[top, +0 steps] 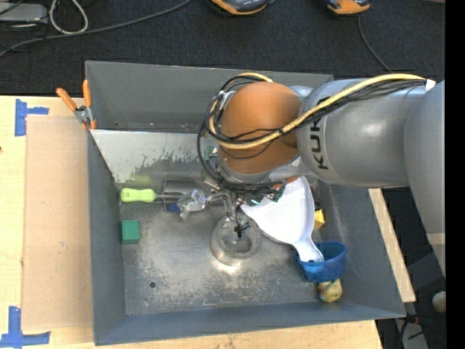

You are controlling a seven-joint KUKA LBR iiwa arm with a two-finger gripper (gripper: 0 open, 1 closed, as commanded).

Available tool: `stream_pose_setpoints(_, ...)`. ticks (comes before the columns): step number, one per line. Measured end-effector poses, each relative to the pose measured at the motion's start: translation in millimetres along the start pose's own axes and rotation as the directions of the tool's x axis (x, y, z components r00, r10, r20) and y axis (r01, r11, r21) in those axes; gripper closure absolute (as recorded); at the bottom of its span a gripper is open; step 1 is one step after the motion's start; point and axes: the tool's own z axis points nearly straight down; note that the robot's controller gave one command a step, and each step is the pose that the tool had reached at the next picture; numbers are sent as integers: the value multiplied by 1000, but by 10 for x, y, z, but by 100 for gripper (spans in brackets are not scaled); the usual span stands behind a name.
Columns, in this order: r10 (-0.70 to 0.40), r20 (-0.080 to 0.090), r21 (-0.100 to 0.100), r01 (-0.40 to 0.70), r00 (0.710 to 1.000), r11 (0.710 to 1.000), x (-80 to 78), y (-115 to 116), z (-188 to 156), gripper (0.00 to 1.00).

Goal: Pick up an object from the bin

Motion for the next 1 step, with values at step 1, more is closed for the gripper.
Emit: stream_pose_setpoints(1,7,3,1,-7,1000,1000,-2,-7,-24,100)
